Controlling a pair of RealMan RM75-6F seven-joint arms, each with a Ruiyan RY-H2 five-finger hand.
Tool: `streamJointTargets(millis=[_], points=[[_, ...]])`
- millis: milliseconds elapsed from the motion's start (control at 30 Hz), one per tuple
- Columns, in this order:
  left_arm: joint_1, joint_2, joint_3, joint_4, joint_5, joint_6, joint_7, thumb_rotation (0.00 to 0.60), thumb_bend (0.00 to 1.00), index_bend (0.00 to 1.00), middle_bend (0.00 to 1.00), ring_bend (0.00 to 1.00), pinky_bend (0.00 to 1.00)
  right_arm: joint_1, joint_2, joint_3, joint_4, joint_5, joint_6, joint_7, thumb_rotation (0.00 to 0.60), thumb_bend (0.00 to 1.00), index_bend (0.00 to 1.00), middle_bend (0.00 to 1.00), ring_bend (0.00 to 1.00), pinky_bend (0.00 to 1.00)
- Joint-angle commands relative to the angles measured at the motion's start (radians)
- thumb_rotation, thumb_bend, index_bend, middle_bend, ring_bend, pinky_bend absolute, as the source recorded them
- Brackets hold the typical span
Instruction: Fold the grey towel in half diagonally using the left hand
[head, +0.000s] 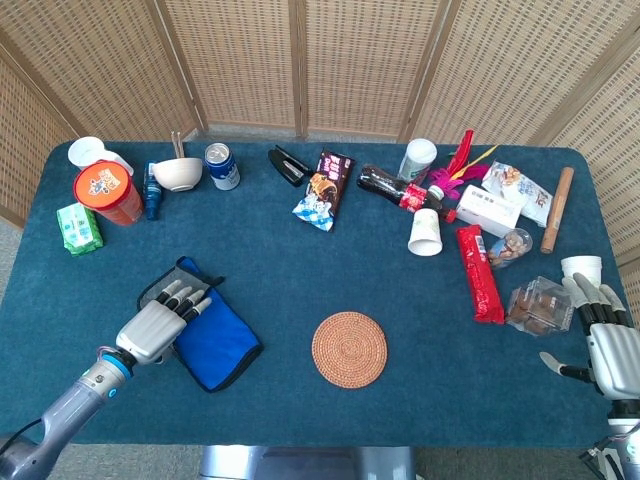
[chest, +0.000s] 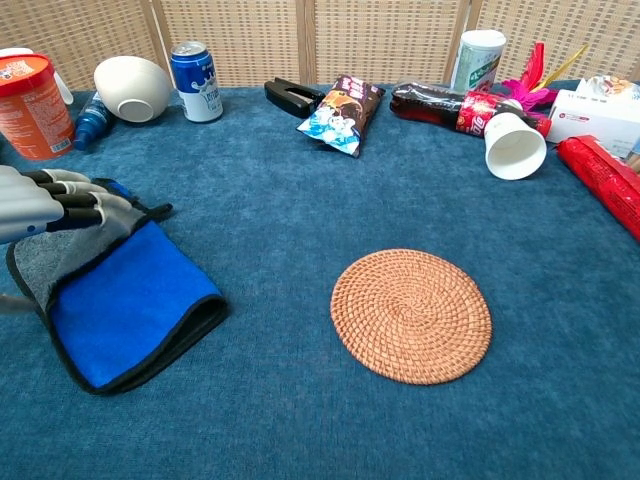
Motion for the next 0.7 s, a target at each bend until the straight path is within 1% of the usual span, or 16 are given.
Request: streamJointTargets(millis=[33, 133, 333, 500, 600, 633, 667, 700], points=[[0.001, -0.001, -0.002, 0.002, 0.005, 0.003, 0.003, 0.600, 0.16, 0.00, 0.00, 0.00, 0.01, 0.000, 0.000, 0.000, 0.000, 0.000, 0.000, -0.001, 0.577, 0.00, 0.00, 0.00, 0.00, 0.00], [0.003, -0.002, -0.004, 0.003, 0.009, 0.003, 0.003, 0.600, 0.09, 0.00, 0.00, 0.00, 0.01, 0.000, 0.000, 0.000, 0.000, 0.000, 0.000, 0.000, 0.582, 0.00, 0.00, 0.00, 0.00, 0.00], [0.007, -0.008, -0.010, 0.013, 0.026, 0.016, 0.002, 0.600, 0.08, 0.00, 0.00, 0.00, 0.01, 0.000, 0.000, 0.000, 0.000, 0.001, 0.000, 0.001, 0.580, 0.00, 0.00, 0.00, 0.00, 0.00], [0.011, 0.006, -0.055, 0.036, 0.052, 0.067, -0.069, 0.600, 0.08, 0.00, 0.00, 0.00, 0.00, 0.000, 0.000, -0.001, -0.001, -0.004, 0.001, 0.000, 0.580, 0.00, 0.00, 0.00, 0.00, 0.00], [0.007, 0.011, -0.073, 0.046, 0.047, 0.069, -0.094, 0.600, 0.08, 0.00, 0.00, 0.00, 0.00, -0.001, 0.000, -0.002, -0.002, -0.005, 0.002, 0.001, 0.579, 0.00, 0.00, 0.00, 0.00, 0.00], [0.002, 0.016, -0.086, 0.049, 0.039, 0.064, -0.108, 0.600, 0.08, 0.00, 0.00, 0.00, 0.00, -0.001, 0.001, -0.002, -0.002, -0.006, 0.003, 0.002, 0.580, 0.00, 0.00, 0.00, 0.00, 0.00], [-0.006, 0.019, -0.098, 0.052, 0.031, 0.056, -0.117, 0.600, 0.08, 0.01, 0.00, 0.00, 0.00, -0.001, 0.001, -0.002, -0.002, -0.006, 0.003, 0.001, 0.582, 0.00, 0.00, 0.00, 0.00, 0.00], [-0.015, 0.022, -0.107, 0.056, 0.025, 0.046, -0.121, 0.600, 0.08, 0.05, 0.00, 0.00, 0.00, -0.001, 0.000, -0.002, -0.003, -0.007, 0.003, 0.000, 0.583, 0.00, 0.00, 0.00, 0.00, 0.00]])
